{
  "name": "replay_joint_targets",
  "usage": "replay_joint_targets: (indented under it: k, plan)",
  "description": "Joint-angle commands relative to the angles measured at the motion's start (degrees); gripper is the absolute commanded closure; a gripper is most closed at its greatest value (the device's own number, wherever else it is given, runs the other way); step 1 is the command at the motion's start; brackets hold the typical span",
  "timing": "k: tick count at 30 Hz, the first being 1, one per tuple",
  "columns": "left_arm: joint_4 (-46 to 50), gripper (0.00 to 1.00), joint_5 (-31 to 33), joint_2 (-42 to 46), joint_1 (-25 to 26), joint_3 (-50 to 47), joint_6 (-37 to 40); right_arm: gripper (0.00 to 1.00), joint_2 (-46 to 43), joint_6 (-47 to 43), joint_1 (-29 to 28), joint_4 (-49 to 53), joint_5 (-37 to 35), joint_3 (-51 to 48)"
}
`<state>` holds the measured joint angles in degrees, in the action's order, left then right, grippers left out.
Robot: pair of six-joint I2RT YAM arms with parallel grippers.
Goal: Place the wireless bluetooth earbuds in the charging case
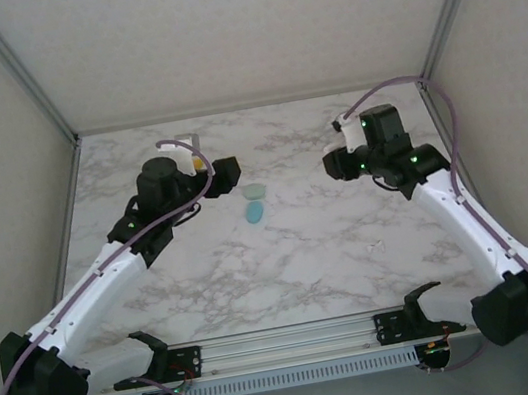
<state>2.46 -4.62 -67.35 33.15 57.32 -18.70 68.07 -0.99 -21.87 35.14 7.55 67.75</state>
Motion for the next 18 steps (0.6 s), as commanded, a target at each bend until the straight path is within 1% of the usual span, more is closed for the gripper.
replay_joint_targets:
  k: [1,5,7,11,15,18]
  plan:
    - [-0.09,0.1,-4.66,-0.06,-0.63,2.42,-1.69,0.61,-1.93,-9.14,-4.13,-2.97,-1.65,-0.91]
    - [-0.1,0.11,-6.67,0.16,-0.8,3.34,-1.95,0.61,-2.61,-15.39,-9.11,-3.08,-4.65,0.02]
    - [-0.17,0.11,-7.77,0.28,-0.83,3.83,-1.99,0.6,-2.83,-17.38,-10.86,-3.01,-5.65,0.6]
    - [0.18,0.14,-10.51,0.64,-0.86,4.61,-2.2,0.61,-3.5,-21.85,-14.24,-3.08,-6.71,0.97]
    - [-0.3,0.14,-14.0,0.57,-0.89,4.47,-1.95,0.61,-4.41,-26.14,-16.91,-3.04,-7.46,1.3]
    - [-0.55,0.16,-18.22,-0.01,-0.86,4.94,-1.67,0.61,-5.4,-27.55,-17.98,-3.29,-6.94,1.67]
